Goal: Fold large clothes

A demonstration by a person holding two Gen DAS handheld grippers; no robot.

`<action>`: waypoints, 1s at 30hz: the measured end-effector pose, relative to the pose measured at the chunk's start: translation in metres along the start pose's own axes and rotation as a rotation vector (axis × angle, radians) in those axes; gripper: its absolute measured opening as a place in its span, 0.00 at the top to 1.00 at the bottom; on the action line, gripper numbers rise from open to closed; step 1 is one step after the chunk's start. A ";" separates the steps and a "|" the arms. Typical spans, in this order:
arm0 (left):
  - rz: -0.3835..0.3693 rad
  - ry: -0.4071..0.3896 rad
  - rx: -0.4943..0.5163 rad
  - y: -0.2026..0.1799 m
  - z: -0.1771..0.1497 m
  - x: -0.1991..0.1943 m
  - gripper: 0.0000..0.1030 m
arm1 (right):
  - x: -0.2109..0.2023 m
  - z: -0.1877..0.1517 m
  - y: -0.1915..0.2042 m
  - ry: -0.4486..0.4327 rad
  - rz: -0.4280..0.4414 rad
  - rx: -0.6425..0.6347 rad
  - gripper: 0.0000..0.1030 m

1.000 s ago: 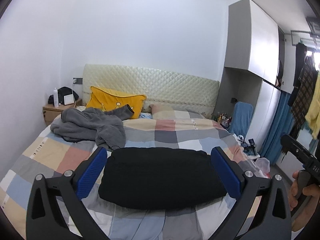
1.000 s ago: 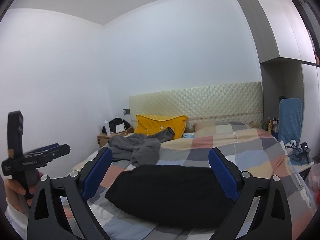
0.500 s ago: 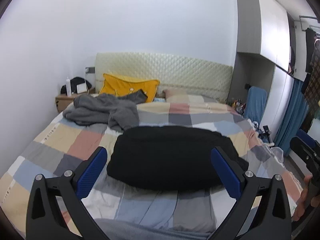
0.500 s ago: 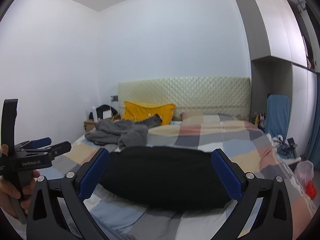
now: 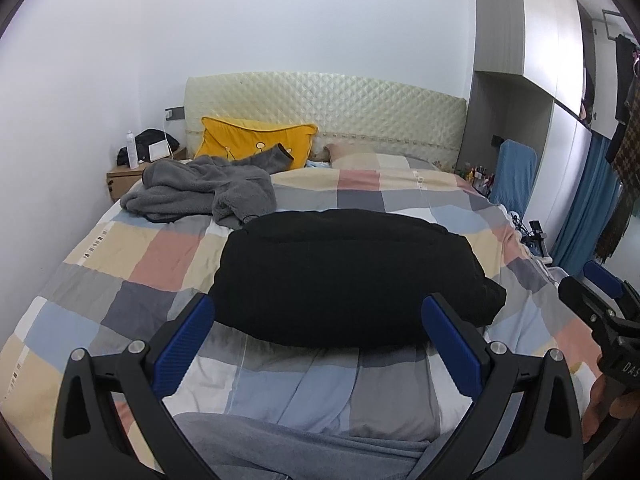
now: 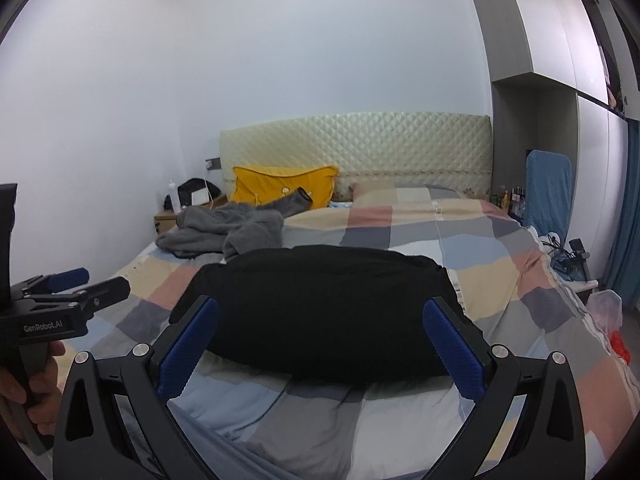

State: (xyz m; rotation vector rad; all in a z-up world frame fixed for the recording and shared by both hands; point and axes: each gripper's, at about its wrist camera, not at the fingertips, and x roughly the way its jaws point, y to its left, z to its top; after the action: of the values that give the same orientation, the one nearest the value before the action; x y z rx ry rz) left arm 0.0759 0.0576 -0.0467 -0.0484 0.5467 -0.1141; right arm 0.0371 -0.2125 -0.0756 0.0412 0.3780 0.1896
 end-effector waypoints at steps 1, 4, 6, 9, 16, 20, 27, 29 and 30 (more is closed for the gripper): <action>0.001 0.003 0.001 -0.001 0.000 0.001 0.00 | 0.001 -0.001 0.000 0.004 -0.005 -0.002 0.00; -0.003 0.012 -0.001 -0.002 -0.001 0.002 0.00 | 0.002 -0.004 0.000 0.011 -0.006 0.000 0.00; 0.000 0.020 0.002 -0.004 -0.002 0.004 0.00 | 0.004 -0.005 -0.001 0.017 0.000 0.005 0.00; 0.002 0.029 0.007 -0.005 -0.003 0.005 0.00 | 0.006 -0.008 -0.002 0.031 -0.007 0.007 0.00; -0.007 0.051 0.005 -0.008 -0.005 0.010 0.00 | 0.010 -0.011 -0.005 0.046 -0.023 0.017 0.00; 0.002 0.066 0.006 -0.011 -0.005 0.015 0.00 | 0.012 -0.012 -0.004 0.050 -0.051 -0.009 0.00; 0.005 0.067 0.000 -0.013 0.000 0.015 0.00 | 0.017 -0.015 -0.008 0.069 -0.067 -0.003 0.00; 0.010 0.068 0.003 -0.013 0.000 0.016 0.00 | 0.018 -0.015 -0.010 0.068 -0.067 -0.001 0.00; 0.013 0.071 0.005 -0.014 0.001 0.017 0.00 | 0.018 -0.015 -0.010 0.067 -0.065 0.003 0.00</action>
State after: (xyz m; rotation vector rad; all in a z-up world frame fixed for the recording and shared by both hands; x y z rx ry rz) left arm 0.0890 0.0416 -0.0538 -0.0359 0.6177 -0.1050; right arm 0.0498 -0.2191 -0.0968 0.0257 0.4456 0.1266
